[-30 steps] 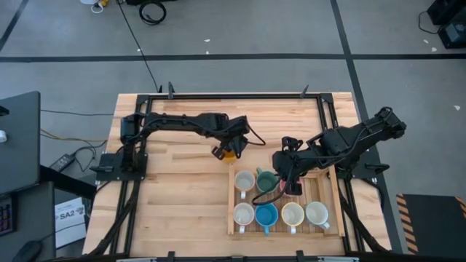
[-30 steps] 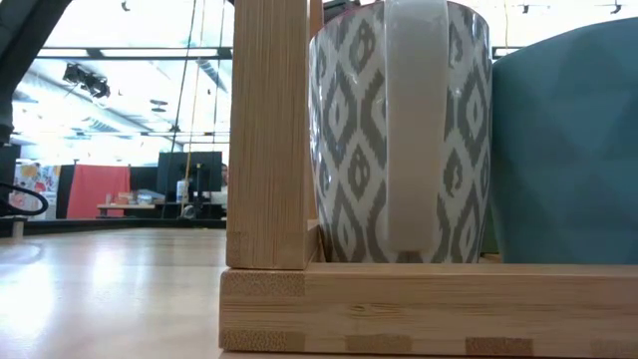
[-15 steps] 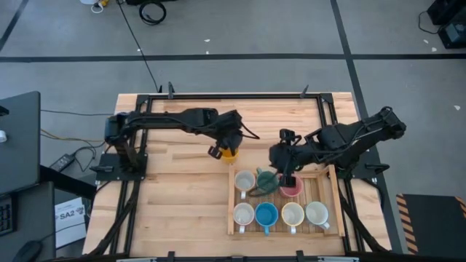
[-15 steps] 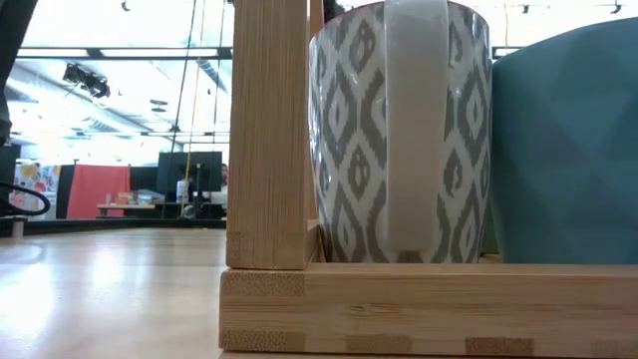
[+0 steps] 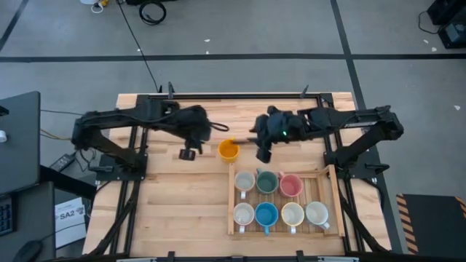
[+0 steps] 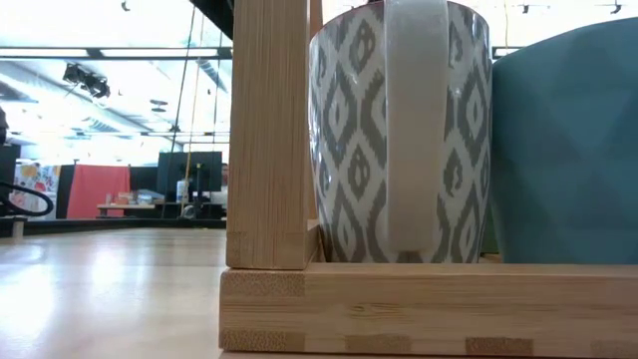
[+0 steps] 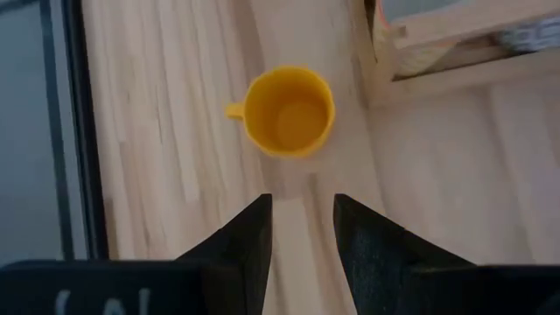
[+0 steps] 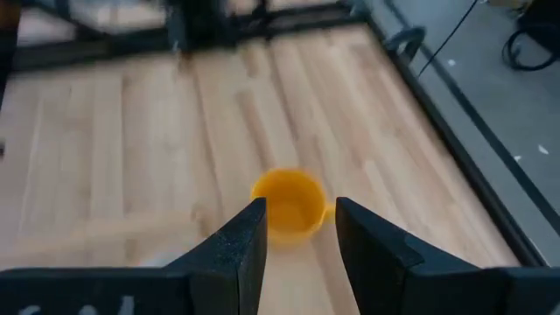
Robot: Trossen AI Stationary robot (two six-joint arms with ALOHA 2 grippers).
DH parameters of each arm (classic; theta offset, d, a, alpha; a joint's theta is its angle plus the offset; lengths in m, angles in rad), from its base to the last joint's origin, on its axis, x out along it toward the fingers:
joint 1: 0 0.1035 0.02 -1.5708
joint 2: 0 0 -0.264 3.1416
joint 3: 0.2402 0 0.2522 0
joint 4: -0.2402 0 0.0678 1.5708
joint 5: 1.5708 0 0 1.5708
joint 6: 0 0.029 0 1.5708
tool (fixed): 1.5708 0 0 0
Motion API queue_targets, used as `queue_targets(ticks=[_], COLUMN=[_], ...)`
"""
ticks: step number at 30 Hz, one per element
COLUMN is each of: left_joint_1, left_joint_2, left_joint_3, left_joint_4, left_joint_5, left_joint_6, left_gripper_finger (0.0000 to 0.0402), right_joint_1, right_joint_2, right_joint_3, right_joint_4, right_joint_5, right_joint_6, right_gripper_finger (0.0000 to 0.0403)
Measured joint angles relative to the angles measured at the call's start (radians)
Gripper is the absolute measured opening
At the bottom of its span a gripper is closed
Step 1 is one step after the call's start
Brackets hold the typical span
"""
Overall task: Place coffee mugs
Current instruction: Put the yellow mug on the shelf
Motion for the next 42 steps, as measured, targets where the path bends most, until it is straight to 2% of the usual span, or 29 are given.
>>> queue_targets(ticks=[4, 9, 15, 18, 26, 33, 37, 42], left_joint_1=[-0.017, -0.014, -0.008, -0.008, -0.008, -0.008, -0.008, -0.008], left_joint_2=[-0.077, -0.156, -0.212, -0.252, -0.395, -0.458, -0.466, -0.466], left_joint_3=[0.0, 0.001, -0.024, -0.111, -0.452, -0.695, -0.796, -0.865], left_joint_4=[-0.059, -0.066, -0.059, -0.026, 0.2, 0.4, 0.503, 0.558], left_joint_5=[0.001, 0.025, 0.047, 0.072, 0.079, 0.08, 0.08, 0.08], left_joint_6=[-0.076, -0.083, -0.081, -0.078, -0.08, -0.107, -0.109, -0.134], left_gripper_finger=[0.013, 0.013, 0.013, 0.013, 0.013, 0.013, 0.013, 0.013], right_joint_1=[-0.076, -0.16, -0.235, -0.261, -0.299, -0.31, -0.31, -0.311], right_joint_2=[0.029, 0.091, 0.186, 0.239, 0.384, 0.483, 0.515, 0.526], right_joint_3=[0.0, 0.0, 0.0, 0.0, 0.0, 0.0, 0.0, 0.002], right_joint_4=[0.09, 0.161, 0.157, 0.17, 0.179, 0.178, 0.18, 0.185], right_joint_5=[-0.046, -0.097, -0.189, -0.225, -0.335, -0.345, -0.341, -0.339], right_joint_6=[0.0, 0.016, 0.019, 0.019, 0.041, 0.042, 0.036, 0.034], right_gripper_finger=[0.0143, 0.0143, 0.0143, 0.0143, 0.0143, 0.0143, 0.0143, 0.0143])
